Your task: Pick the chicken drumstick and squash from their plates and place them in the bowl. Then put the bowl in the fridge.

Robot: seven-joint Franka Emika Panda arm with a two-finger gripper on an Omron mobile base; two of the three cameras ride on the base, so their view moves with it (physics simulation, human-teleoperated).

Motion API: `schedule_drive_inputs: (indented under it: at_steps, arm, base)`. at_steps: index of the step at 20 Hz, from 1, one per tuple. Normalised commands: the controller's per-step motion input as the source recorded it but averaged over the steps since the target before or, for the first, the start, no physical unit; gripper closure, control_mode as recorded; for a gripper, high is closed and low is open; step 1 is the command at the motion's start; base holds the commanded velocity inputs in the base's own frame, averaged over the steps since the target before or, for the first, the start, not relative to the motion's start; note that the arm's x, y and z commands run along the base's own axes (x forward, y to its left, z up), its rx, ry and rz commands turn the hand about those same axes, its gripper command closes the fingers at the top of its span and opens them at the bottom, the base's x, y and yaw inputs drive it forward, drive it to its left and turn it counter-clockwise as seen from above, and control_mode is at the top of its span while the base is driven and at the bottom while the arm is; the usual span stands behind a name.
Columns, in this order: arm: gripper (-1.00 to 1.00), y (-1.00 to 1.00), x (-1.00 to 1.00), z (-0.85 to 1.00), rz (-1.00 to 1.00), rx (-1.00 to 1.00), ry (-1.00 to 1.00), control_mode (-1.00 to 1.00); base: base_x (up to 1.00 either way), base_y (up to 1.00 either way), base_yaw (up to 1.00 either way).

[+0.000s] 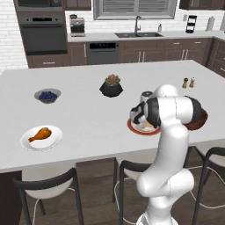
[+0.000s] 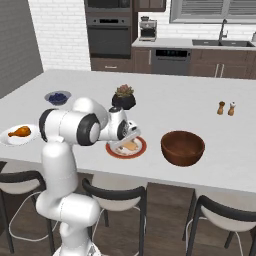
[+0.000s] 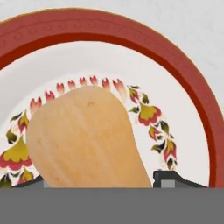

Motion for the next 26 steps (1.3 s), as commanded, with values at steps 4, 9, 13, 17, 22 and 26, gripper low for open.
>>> schedule_drive_inputs:
  at_steps: [4, 9, 13, 17, 22, 26]
  arm:
    - [1.00, -0.61, -0.44, 0.59, 0.10, 0.05, 0.00, -1.00]
    - [1.00, -0.60, -0.20, 0.97, 0.17, 0.06, 0.00, -1.00]
    - [1.00, -0.74, -0.24, 0.92, 0.17, 0.00, -0.01, -1.00]
    - [1.00, -0.90, -0.01, 0.67, 0.15, 0.00, 0.00, -1.00]
    - [1.00, -1.00, 0.00, 0.09, 0.11, 0.00, 0.00, -1.00]
    - [1.00, -0.83, 0.02, -0.18, 0.11, 0.00, -0.03, -1.00]
  base:
    - [0.00, 0.00, 0.00]
    - [0.00, 0.00, 0.00]
    - [0.00, 0.00, 0.00]
    - [0.00, 0.00, 0.00]
    - [0.00, 0.00, 0.00]
    - [0.00, 0.00, 0.00]
